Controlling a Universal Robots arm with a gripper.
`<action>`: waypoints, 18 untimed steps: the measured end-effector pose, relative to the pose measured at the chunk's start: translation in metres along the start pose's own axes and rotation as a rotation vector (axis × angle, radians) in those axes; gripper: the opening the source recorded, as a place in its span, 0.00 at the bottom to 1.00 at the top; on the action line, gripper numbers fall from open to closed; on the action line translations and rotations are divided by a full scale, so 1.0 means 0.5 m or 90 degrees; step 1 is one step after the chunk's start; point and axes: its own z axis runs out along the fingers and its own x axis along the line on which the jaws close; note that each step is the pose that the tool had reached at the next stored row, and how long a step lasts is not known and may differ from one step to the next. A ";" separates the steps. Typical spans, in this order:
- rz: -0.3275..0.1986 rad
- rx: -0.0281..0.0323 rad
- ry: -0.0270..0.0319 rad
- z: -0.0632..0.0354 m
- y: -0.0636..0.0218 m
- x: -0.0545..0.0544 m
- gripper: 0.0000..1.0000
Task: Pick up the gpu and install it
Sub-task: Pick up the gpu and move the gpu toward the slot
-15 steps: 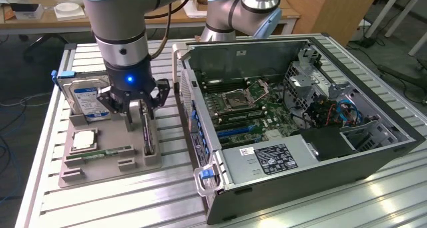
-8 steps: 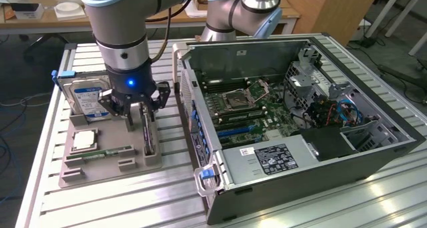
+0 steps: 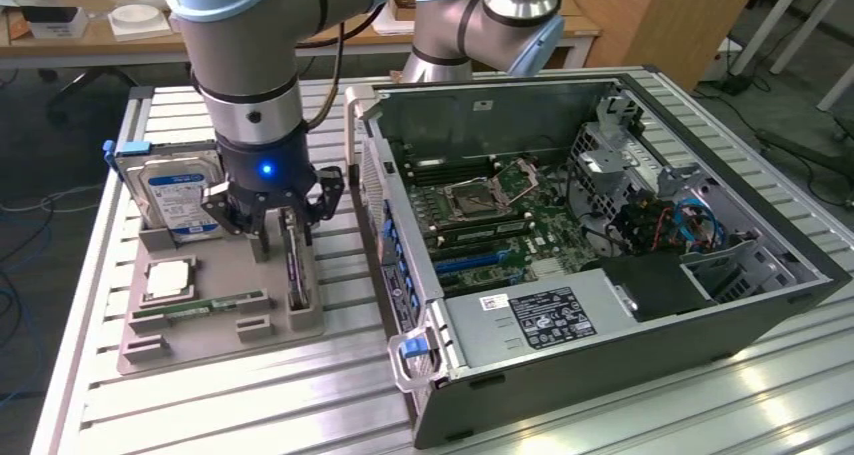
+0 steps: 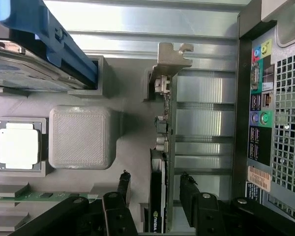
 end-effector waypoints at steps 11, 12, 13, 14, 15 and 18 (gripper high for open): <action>0.000 0.0000 0.0000 0.019 -0.002 -0.002 0.53; 0.000 0.0000 0.0000 0.021 -0.002 -0.002 0.53; 0.000 0.0000 0.0000 0.023 -0.003 -0.003 0.53; 0.000 0.0000 0.0000 0.025 -0.003 -0.003 0.53; 0.000 0.0000 0.0000 0.027 -0.003 -0.003 0.53; 0.000 0.0000 0.0000 0.033 -0.003 -0.003 0.53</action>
